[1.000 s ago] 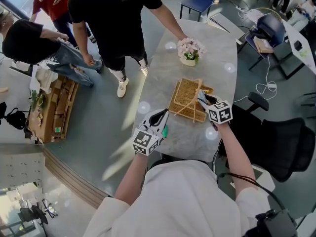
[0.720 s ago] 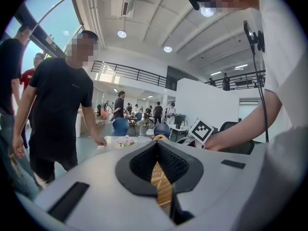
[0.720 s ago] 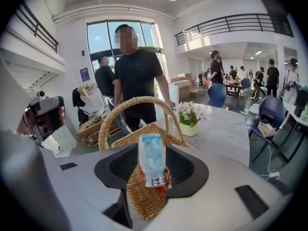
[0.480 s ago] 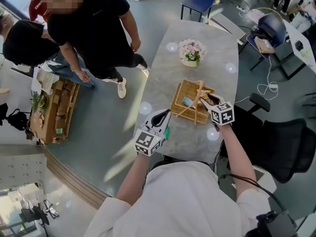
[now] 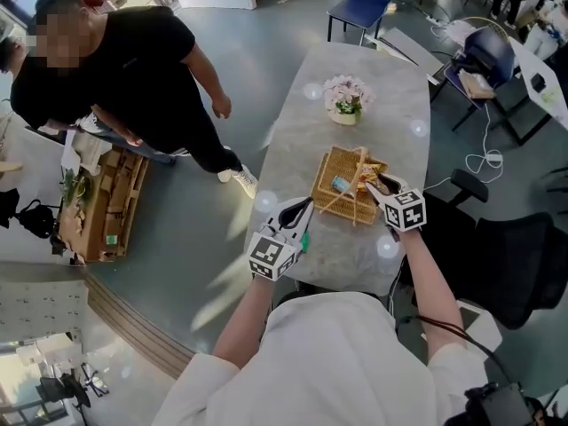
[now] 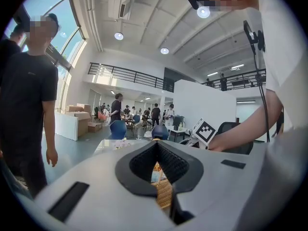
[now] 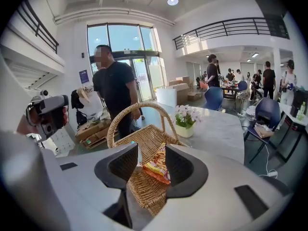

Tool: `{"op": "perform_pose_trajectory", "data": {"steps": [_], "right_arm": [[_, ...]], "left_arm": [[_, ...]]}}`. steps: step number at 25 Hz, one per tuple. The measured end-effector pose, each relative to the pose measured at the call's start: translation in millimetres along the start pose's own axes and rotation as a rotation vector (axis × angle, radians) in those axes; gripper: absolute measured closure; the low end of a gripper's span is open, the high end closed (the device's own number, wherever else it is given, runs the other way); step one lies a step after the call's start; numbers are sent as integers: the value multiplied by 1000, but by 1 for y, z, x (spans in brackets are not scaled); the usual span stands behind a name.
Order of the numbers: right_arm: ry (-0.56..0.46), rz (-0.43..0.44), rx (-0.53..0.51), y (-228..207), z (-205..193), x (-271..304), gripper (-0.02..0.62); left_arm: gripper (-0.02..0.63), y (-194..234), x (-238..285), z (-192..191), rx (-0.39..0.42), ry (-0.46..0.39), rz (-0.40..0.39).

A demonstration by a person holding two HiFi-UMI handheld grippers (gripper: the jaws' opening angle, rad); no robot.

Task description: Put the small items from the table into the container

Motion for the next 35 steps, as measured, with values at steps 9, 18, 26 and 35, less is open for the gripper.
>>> {"op": "perform_pose_trajectory", "data": {"steps": [9,18,26,35], "right_arm": [[-8,-1,-2,3,-6,-14,413],[-33,3,3,6,-8,-25,413],[-41,6,-5,14,-8,-32,413],[-40,3,-13,20,-15,-43,413]], "left_arm": [[600,-7,0,6,8,-6,-11],[600,-13,-3,10,27,-14,-15],[600,-17,-10,14,35,-12,-20],[600,-27,-19,20,31,-55,-19]]}}
Point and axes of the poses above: the fingertips, and each gripper's own axes: x forward along the fingers, y to its left, z out of its top, the point moved 2 cm from there along -x, backward along the fingers, and after that the axes turned 11 degrees about x, right-handed, at the moved point
